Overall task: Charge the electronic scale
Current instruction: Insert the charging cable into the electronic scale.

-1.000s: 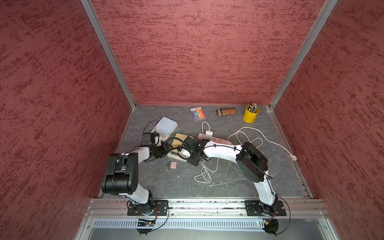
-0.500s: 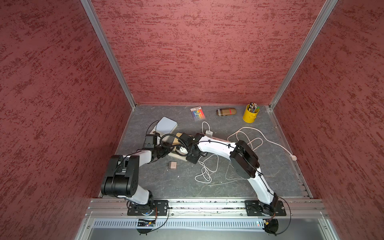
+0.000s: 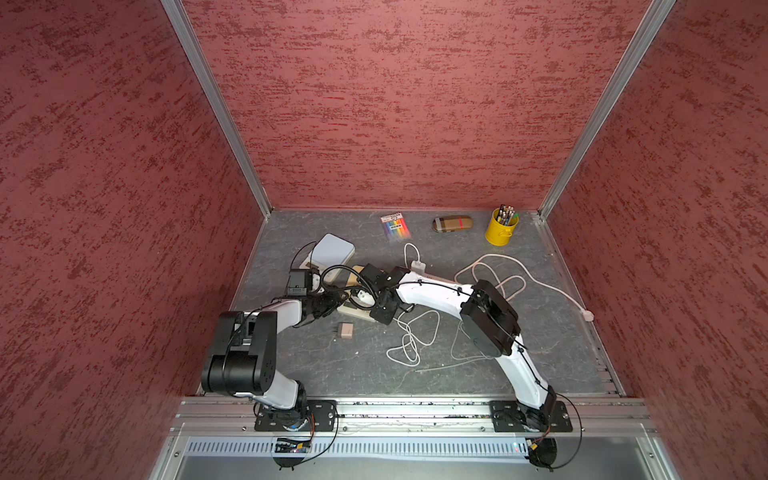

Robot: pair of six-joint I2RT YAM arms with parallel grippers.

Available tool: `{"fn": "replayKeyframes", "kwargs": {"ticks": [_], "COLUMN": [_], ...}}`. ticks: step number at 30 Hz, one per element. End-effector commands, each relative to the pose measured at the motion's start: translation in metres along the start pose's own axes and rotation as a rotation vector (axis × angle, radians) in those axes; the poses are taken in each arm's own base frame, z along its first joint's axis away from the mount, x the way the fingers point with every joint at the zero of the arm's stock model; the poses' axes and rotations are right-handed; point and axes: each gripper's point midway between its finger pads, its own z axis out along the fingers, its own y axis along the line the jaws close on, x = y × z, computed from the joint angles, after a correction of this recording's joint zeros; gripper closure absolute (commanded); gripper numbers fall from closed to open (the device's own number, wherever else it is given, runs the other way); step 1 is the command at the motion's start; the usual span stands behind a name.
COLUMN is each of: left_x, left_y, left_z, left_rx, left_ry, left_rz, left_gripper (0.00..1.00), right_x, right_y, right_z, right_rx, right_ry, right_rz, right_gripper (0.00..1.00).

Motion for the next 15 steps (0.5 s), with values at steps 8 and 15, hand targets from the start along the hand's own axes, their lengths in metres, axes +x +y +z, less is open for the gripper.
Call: {"fn": "replayKeyframes", "kwargs": {"ticks": [8,15], "left_x": [0.038,0.029], "left_y": [0.018,0.018], "left_z": [-0.025,-0.029], "left_rx": [-0.006,-0.007], "left_ry": [0.167,0.133], "left_rz": [-0.112,-0.104], "left_gripper": [0.46,0.43], "right_x": [-0.051,-0.013], "right_y": [0.003,-0.002], "right_z": [-0.050,-0.062], "right_rx": [0.036,-0.019], "right_ry": [-0.355,-0.334], "right_rz": [-0.032,-0.067], "right_gripper": [0.66,0.60]}}
